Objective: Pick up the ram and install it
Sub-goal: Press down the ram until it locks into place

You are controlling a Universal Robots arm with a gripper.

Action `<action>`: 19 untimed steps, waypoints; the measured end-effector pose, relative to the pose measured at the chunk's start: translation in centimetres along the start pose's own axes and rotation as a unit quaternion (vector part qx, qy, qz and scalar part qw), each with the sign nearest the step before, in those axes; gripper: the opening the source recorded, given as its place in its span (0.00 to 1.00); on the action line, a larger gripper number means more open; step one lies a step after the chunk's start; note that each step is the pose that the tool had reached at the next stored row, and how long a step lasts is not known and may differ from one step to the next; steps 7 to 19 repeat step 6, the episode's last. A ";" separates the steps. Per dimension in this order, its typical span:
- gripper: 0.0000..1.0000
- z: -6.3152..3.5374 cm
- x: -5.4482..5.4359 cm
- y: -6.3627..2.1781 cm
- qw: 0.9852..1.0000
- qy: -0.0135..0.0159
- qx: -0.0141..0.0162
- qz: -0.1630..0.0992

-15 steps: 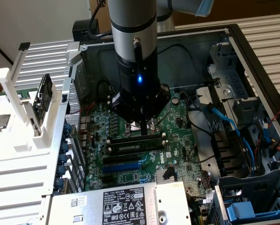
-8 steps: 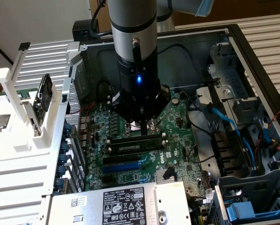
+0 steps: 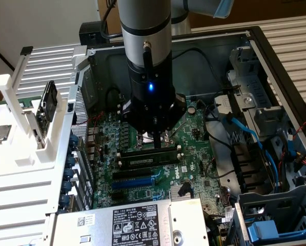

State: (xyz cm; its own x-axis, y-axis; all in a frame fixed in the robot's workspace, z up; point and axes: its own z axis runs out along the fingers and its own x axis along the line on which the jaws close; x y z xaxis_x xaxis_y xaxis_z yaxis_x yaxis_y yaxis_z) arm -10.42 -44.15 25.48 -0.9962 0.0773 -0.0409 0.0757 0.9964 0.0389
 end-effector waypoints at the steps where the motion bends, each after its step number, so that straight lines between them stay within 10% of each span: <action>1: 0.10 0.00 0.0 0.00 1.000 0.000 0.000 0.003; 19: 0.10 0.00 0.0 0.00 1.000 0.000 0.000 0.003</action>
